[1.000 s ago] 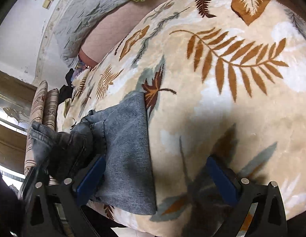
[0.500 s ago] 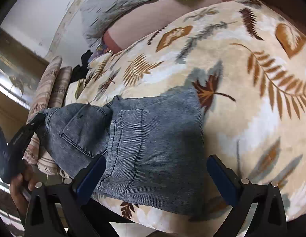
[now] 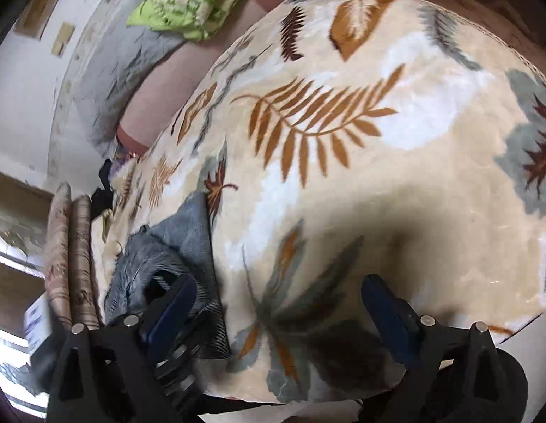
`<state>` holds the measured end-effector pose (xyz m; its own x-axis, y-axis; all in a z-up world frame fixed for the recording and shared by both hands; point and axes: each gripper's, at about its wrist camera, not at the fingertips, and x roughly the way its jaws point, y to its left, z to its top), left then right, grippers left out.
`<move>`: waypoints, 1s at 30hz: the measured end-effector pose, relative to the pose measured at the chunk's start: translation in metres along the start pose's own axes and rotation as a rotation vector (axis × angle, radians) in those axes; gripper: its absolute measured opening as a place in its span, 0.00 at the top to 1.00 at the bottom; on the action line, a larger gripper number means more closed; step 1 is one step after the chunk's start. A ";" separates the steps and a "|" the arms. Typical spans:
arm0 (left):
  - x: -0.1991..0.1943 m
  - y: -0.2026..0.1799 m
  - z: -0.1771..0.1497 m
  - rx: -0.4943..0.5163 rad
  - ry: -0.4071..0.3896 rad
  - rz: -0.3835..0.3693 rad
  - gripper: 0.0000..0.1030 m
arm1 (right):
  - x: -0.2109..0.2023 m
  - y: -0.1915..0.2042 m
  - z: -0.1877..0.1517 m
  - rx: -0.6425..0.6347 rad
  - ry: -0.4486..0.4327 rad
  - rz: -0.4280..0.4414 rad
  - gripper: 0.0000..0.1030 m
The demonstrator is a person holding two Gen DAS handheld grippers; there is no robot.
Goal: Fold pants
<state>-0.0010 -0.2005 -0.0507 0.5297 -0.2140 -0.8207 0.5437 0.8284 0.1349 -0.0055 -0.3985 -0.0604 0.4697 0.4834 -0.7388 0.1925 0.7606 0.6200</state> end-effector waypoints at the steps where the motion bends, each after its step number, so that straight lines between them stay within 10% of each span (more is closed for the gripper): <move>1: -0.010 0.010 -0.004 -0.028 -0.042 -0.018 0.35 | 0.000 0.001 0.001 -0.003 -0.003 -0.002 0.07; 7: -0.079 0.137 -0.075 -0.408 -0.211 0.212 0.19 | -0.025 0.039 -0.007 -0.071 -0.058 0.033 0.07; 11: -0.083 0.242 -0.150 -0.735 -0.144 0.436 0.17 | -0.002 0.095 -0.045 -0.118 0.126 0.271 0.06; 16: -0.064 0.296 -0.201 -0.906 -0.136 0.440 0.17 | 0.079 0.162 -0.091 -0.105 0.370 0.407 0.06; 20: -0.061 0.294 -0.213 -0.917 -0.155 0.421 0.17 | 0.111 0.190 -0.100 -0.129 0.389 0.333 0.08; 22: -0.055 0.295 -0.214 -0.916 -0.151 0.405 0.17 | 0.119 0.194 -0.099 -0.138 0.378 0.283 0.16; 24: -0.054 0.293 -0.215 -0.911 -0.147 0.409 0.17 | 0.113 0.203 -0.092 -0.221 0.336 0.212 0.64; 26: -0.049 0.296 -0.211 -0.893 -0.145 0.413 0.17 | 0.099 0.207 -0.085 -0.252 0.319 0.209 0.80; 30: -0.042 0.297 -0.197 -0.872 -0.148 0.409 0.17 | 0.063 0.218 -0.055 -0.313 0.239 0.197 0.85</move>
<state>0.0099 0.1562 -0.0851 0.6796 0.1621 -0.7154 -0.3416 0.9330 -0.1132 0.0187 -0.1782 0.0134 0.2515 0.6912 -0.6775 -0.1682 0.7205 0.6727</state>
